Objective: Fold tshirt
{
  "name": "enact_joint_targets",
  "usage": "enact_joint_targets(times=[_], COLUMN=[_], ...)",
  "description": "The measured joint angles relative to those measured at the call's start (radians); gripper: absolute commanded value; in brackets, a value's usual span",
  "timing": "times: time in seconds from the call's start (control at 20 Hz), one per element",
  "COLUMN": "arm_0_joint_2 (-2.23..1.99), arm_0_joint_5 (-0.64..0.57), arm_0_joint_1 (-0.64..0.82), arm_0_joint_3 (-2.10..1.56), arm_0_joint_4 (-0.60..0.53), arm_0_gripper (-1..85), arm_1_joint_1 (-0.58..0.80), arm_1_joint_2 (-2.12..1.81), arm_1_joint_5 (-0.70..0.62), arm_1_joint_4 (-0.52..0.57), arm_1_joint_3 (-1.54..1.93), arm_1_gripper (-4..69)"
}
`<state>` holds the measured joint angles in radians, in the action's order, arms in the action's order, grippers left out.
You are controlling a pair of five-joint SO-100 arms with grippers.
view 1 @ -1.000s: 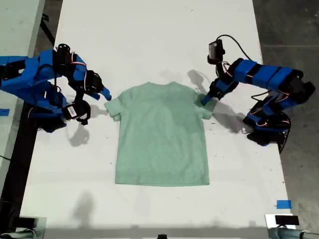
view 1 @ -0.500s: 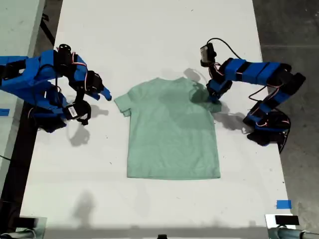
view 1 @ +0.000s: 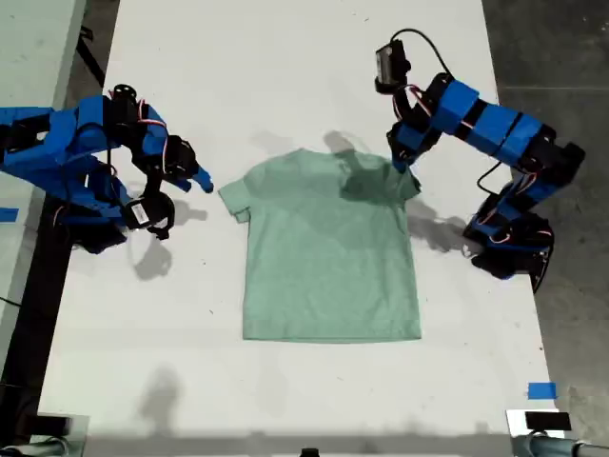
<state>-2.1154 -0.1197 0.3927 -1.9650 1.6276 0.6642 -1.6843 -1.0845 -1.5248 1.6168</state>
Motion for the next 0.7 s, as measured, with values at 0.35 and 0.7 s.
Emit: enact_joint_targets(times=[0.35, 0.7], arm_0_joint_2=[0.003, 0.003], arm_0_joint_5=[0.006, 0.014], arm_0_joint_1=[-0.003, -0.003], arm_0_joint_3=[0.0, 0.0], arm_0_joint_4=[0.0, -0.017], arm_0_gripper=[15.6, 18.9], arm_1_joint_1=[-0.273, -0.353], arm_1_joint_2=[0.502, 0.781], arm_1_joint_5=[0.152, 0.232], arm_1_joint_4=[-0.083, 0.038], arm_1_joint_3=[-0.667, -0.805], arm_1_gripper=[-1.5, 17.5])
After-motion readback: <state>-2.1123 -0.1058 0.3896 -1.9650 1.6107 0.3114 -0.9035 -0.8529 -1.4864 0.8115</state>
